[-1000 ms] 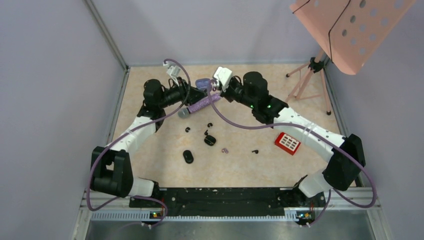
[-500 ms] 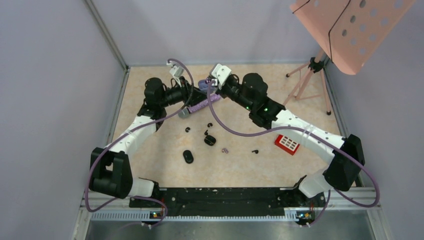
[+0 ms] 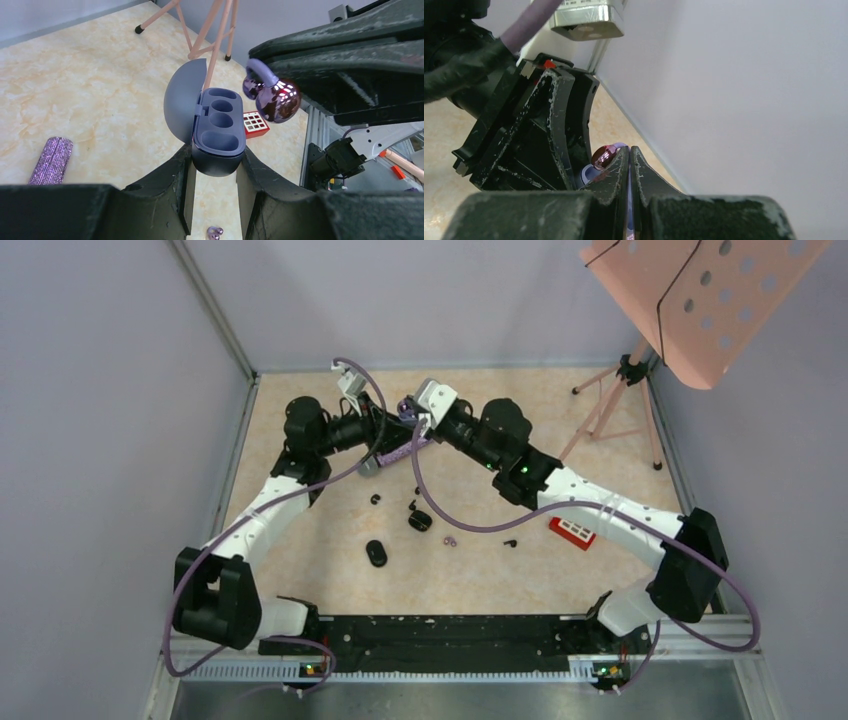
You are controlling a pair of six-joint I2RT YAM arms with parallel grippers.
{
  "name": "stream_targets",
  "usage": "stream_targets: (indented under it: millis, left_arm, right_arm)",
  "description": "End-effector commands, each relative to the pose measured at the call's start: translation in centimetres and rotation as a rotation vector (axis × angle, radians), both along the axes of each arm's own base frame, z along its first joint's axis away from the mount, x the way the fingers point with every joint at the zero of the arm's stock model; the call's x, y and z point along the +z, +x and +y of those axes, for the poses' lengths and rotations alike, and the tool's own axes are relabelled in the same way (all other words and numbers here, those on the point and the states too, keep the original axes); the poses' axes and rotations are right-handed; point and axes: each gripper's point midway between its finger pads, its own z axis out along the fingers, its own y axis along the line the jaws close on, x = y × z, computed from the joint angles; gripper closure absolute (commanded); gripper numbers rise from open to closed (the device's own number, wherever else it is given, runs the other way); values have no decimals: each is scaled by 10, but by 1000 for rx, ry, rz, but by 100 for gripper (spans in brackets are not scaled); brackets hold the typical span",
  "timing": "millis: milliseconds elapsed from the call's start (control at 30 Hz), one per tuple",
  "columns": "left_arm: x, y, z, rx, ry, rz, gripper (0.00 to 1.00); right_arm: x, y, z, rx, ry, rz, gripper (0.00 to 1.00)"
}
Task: Insert the wireless bluetooth earbuds into the charging case
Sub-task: Place the earbud in the charging case.
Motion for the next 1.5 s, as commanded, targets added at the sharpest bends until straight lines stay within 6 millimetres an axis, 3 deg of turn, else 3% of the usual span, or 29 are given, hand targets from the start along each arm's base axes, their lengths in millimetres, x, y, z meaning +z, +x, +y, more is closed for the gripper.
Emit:
stream_targets:
  millis: [0, 1467]
  left_arm:
    - [47, -11, 1, -5, -36, -159, 100]
    - [68, -17, 2, -4, -57, -216, 100]
  right_arm:
    - [24, -10, 3, 14, 63, -66, 100]
    - [-12, -4, 15, 1, -46, -40, 100]
